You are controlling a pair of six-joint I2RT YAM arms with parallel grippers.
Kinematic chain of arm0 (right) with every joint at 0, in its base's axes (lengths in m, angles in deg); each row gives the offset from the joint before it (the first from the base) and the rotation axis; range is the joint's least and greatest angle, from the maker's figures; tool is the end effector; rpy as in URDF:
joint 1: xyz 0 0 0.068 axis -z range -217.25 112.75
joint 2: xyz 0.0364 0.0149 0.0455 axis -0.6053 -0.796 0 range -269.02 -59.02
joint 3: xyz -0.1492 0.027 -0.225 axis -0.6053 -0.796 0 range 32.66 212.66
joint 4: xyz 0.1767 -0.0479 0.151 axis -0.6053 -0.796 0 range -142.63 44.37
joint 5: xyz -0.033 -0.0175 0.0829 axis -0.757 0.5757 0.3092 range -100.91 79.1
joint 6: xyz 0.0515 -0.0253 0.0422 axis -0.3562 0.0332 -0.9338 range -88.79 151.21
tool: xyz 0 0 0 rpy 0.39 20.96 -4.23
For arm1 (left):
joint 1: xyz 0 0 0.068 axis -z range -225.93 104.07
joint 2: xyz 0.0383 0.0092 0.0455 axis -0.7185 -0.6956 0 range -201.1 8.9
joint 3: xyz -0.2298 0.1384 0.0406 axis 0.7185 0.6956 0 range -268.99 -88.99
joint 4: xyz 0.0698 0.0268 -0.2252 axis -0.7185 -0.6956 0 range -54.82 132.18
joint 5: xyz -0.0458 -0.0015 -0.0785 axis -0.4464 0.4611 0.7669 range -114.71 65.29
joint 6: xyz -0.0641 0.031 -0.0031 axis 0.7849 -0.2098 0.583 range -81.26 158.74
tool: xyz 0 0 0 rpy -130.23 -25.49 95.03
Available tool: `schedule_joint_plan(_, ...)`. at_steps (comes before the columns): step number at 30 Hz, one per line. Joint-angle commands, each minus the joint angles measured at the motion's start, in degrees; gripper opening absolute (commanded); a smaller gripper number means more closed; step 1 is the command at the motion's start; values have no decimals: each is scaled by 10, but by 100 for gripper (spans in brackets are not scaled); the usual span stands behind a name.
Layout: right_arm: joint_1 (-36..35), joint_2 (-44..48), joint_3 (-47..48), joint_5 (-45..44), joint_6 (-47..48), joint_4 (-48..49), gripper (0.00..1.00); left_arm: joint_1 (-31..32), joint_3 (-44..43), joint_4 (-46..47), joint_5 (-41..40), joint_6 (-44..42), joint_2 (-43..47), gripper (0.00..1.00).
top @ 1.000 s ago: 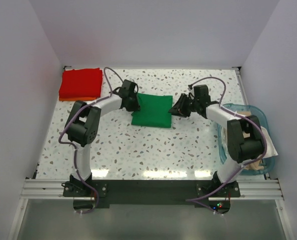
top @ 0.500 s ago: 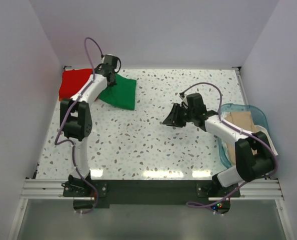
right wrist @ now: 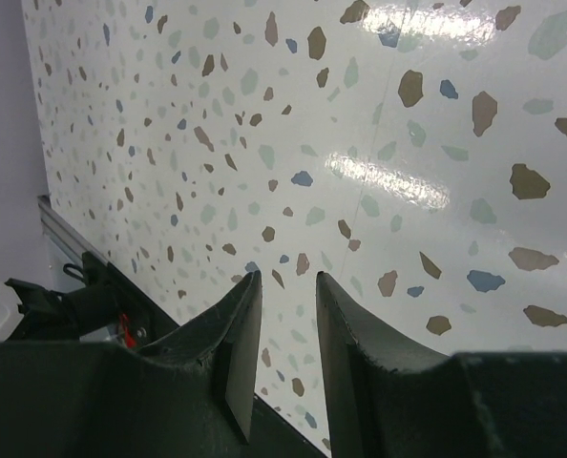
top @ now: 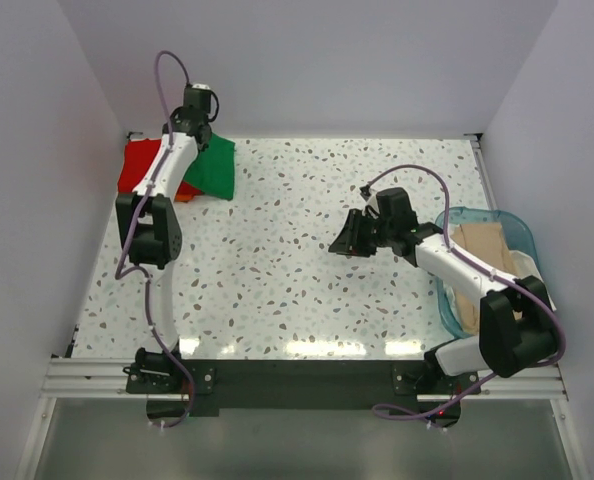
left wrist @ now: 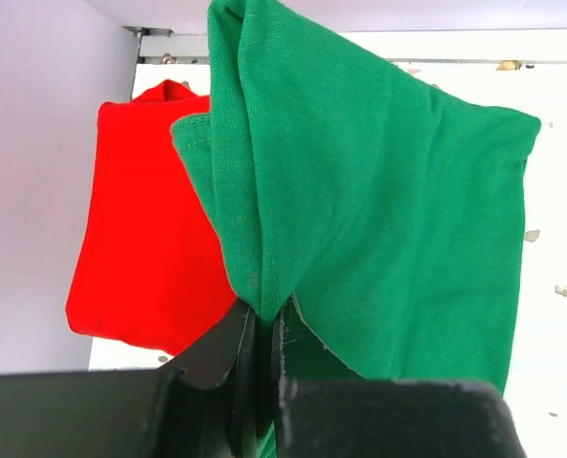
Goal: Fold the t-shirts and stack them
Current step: Neatly place the folded tshirt to the corner
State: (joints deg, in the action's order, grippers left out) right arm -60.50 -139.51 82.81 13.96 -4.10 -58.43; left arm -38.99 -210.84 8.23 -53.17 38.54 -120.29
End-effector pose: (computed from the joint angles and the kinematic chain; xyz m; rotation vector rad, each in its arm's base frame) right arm 0.2556 0.1366 0.2265 0.0247 2.4608 0.9903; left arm 0.5047 -0.0333 0.2655 -0.1162 2.2331 0.5034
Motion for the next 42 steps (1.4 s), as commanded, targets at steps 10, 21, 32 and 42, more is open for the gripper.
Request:
schedule_joint_plan(10,-6,5,17,-21,20,-14,32,-49,-79,1,52,-34,22,0)
schedule_joint_plan(21,-7,3,21,-31,19,-16,31,-59,-111,-14,86,-40,38,0)
schedule_joint_plan(32,-7,4,24,-35,18,-16,30,-62,-114,-17,105,-34,64,0)
schedule_joint_plan(42,-8,10,23,-39,18,-16,30,-61,-106,-17,136,-19,91,0)
